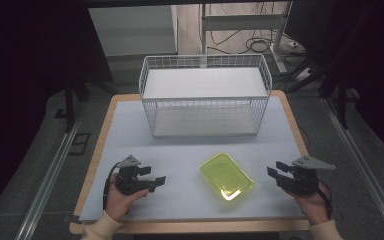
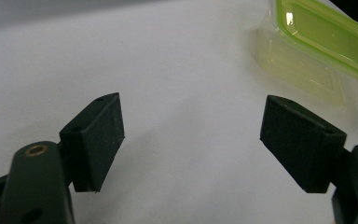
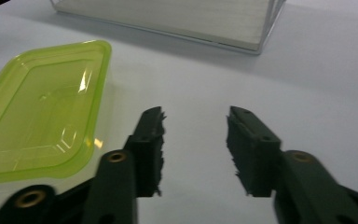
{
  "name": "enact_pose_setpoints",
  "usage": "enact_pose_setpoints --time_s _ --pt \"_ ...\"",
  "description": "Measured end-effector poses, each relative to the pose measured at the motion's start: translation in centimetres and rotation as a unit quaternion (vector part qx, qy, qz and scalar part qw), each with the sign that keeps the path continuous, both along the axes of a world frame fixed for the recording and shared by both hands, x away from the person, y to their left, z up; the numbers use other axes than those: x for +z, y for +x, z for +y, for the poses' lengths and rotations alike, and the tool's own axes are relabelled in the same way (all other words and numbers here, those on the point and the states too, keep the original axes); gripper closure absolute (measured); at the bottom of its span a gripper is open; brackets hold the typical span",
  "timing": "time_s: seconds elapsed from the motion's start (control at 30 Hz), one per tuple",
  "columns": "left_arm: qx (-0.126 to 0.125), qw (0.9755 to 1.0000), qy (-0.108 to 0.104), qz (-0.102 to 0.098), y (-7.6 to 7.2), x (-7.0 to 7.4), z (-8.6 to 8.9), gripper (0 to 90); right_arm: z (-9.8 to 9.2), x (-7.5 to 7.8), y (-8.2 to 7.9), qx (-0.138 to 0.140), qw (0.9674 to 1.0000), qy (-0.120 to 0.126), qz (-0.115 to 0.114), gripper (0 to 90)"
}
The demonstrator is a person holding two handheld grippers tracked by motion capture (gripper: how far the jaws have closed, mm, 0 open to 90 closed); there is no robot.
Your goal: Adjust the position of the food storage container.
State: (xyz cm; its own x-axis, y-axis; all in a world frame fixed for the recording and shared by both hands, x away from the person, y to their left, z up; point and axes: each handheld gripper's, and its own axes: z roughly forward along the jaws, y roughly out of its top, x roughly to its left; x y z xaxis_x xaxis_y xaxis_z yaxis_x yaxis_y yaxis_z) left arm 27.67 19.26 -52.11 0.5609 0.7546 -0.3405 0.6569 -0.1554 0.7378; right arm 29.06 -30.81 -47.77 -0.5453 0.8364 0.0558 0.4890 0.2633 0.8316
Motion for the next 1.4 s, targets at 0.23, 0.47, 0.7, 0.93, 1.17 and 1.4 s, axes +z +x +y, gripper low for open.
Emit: enact_pose_setpoints --time_s 0.23,0.47,0.7,0.93,1.17,1.4 --pt "-0.001 1.0000 0.003 -0.007 -0.2 0.3 0.0 20.9 0.2 0.4 -0.1 0.022 0.9997 0.000 0.009 82.7" --pt "-0.013 0.9990 0.035 -0.025 -0.8 0.4 -0.6 20.4 1.1 1.2 -0.5 0.050 0.9986 0.001 0.013 89.4" --pt "-0.013 0.9989 0.036 -0.026 -0.9 0.5 -0.7 20.4 3.0 1.9 -1.2 0.088 0.9960 -0.001 0.014 89.4" --pt "-0.013 0.9989 0.037 -0.024 -0.8 0.3 -0.6 20.3 5.7 2.4 -2.1 0.135 0.9906 -0.002 0.018 89.5" --pt "-0.008 0.9989 0.037 -0.027 -0.8 0.3 -0.5 20.5 8.9 2.3 -3.3 0.186 0.9821 -0.015 0.027 89.4" --pt "-0.011 0.9990 0.037 -0.022 -0.8 0.1 -0.6 20.5 11.8 1.3 -4.5 0.229 0.9716 -0.038 0.046 89.5"
